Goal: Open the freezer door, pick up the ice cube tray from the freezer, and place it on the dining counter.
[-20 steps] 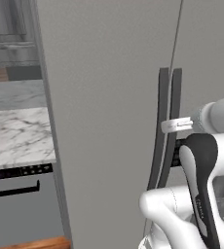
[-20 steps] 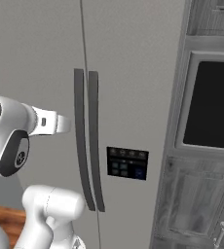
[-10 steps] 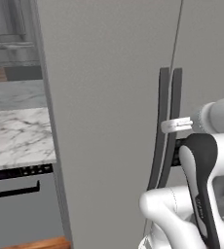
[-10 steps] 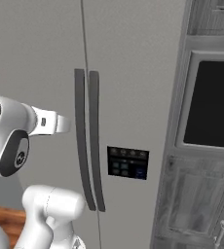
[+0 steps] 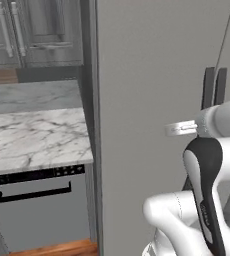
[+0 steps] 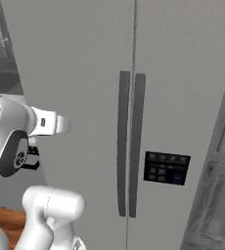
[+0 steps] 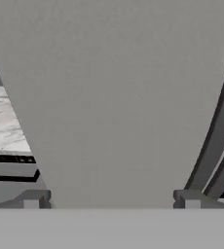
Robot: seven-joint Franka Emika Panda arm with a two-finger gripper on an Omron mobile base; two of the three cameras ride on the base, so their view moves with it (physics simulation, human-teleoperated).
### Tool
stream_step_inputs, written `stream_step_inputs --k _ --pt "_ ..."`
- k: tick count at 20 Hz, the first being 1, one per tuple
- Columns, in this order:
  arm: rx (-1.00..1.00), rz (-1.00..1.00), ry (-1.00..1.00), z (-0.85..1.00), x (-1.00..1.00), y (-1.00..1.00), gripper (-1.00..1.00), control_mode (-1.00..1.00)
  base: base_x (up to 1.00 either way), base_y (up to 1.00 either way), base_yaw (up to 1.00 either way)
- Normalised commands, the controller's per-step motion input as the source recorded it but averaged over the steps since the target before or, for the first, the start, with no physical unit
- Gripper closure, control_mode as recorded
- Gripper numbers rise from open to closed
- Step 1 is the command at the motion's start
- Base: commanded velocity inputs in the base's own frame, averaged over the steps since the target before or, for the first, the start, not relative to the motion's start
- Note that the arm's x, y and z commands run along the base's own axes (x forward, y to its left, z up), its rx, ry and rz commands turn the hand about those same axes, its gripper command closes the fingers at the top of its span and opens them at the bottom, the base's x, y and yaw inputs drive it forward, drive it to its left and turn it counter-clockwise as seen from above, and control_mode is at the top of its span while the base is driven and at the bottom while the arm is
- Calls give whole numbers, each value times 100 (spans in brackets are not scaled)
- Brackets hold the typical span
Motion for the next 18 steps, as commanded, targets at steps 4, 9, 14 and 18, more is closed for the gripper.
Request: stream_step_inputs --k 4,9,14,18 --pt "0 0 0 0 0 0 -100 100 0 24 0" --pt "0 0 0 0 0 0 -100 100 27 0 0" --pt "0 0 0 0 0 0 -100 100 25 0 0" --pt "0 0 0 0 0 0 -100 100 22 0 0"
